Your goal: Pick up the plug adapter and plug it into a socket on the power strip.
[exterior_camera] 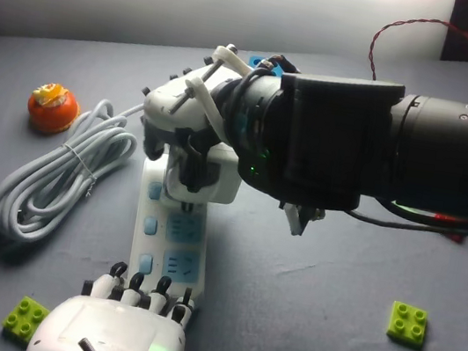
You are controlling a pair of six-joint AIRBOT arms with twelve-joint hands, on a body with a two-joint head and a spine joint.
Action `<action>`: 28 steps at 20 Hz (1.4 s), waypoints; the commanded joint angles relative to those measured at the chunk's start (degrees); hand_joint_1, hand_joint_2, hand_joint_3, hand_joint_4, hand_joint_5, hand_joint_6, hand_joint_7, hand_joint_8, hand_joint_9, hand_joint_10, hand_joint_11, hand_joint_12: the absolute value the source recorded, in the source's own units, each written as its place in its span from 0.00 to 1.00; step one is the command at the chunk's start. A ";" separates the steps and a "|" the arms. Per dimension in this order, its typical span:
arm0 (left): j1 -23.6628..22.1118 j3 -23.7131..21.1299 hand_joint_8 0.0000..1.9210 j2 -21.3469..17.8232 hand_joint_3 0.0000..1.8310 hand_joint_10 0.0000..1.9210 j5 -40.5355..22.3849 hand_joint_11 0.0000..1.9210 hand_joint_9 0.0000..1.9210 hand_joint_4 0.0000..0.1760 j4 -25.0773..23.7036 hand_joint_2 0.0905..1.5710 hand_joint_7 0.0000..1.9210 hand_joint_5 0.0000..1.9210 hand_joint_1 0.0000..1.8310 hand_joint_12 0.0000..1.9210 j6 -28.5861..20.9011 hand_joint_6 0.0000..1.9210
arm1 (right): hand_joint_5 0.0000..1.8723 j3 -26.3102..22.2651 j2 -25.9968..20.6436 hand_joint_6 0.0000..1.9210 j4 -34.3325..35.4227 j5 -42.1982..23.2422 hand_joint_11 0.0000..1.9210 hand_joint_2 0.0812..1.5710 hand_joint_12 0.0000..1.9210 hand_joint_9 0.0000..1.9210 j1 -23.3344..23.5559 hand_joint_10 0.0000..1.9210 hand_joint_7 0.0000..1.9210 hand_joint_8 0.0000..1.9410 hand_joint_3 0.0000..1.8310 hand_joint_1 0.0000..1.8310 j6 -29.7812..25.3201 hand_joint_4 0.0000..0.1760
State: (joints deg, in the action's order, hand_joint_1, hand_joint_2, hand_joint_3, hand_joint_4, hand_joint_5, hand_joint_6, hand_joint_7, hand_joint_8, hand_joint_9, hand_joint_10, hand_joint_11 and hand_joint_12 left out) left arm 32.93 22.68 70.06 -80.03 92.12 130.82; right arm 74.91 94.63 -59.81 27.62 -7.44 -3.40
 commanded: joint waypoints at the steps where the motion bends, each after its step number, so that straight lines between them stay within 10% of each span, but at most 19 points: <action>1: -0.13 -0.25 0.00 -0.45 0.00 0.00 -2.62 0.00 0.08 0.00 -2.61 0.79 0.08 0.07 0.01 0.21 0.16 0.00 | 0.30 -0.29 -0.52 0.00 -2.42 -2.23 0.13 0.69 0.68 0.32 1.06 0.04 0.32 0.00 0.00 0.47 0.08 0.00; 8: -1.67 -0.40 0.00 -2.32 0.00 0.00 -2.62 0.00 0.07 0.00 -2.61 0.78 0.08 0.07 0.00 0.21 0.67 0.00 | 0.11 -4.93 -5.49 0.00 -2.46 -3.16 0.00 0.61 0.32 0.11 3.63 0.00 0.12 0.00 0.00 0.35 0.80 0.00; 15: -6.00 -0.94 0.00 -5.13 0.00 0.00 -2.62 0.00 0.07 0.00 -2.59 0.79 0.07 0.06 0.00 0.20 3.77 0.00 | 0.06 -21.77 -23.56 0.00 -2.62 -4.92 0.00 0.58 0.20 0.05 7.72 0.00 0.07 0.00 0.00 0.30 3.31 0.00; 21: -10.01 -0.78 0.00 -6.47 0.00 0.00 -3.07 0.00 0.10 0.00 -2.57 0.78 0.11 0.09 0.03 0.24 6.58 0.00 | 0.17 -33.27 -39.37 0.01 6.27 -8.70 0.00 0.62 0.45 0.16 8.34 0.01 0.17 0.00 0.00 0.27 11.52 0.00; 24: -11.64 -0.65 0.01 -6.83 0.00 0.03 -4.28 0.06 0.29 0.00 -2.59 0.79 0.31 0.25 0.07 0.51 7.70 0.01 | 0.36 -35.84 -44.16 0.02 17.00 -8.79 0.18 0.67 0.69 0.39 7.47 0.07 0.39 0.02 0.00 0.26 20.26 0.00; 27: -14.23 0.04 0.01 -7.13 0.00 0.06 -4.29 0.17 0.43 0.00 -2.57 0.80 0.44 0.41 0.14 0.59 9.47 0.01 | 0.46 -37.07 -46.64 0.03 17.00 -7.98 0.28 0.71 0.82 0.36 5.67 0.50 0.50 0.05 0.00 0.26 23.13 0.00; 28: -14.99 0.38 0.02 -7.13 0.00 0.09 -4.29 0.24 0.49 0.00 -2.57 0.81 0.51 0.48 0.16 0.60 9.64 0.02 | 0.45 -37.61 -47.79 0.23 16.99 -9.08 0.32 0.73 0.84 0.38 4.78 0.59 0.49 0.24 0.00 0.26 23.59 0.00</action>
State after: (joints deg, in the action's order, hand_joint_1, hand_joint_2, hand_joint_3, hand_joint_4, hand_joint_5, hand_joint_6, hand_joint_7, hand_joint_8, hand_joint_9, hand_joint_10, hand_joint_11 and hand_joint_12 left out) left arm 18.00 23.31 63.33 -81.97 94.30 140.29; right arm 37.39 46.48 -41.67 22.24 -3.62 20.60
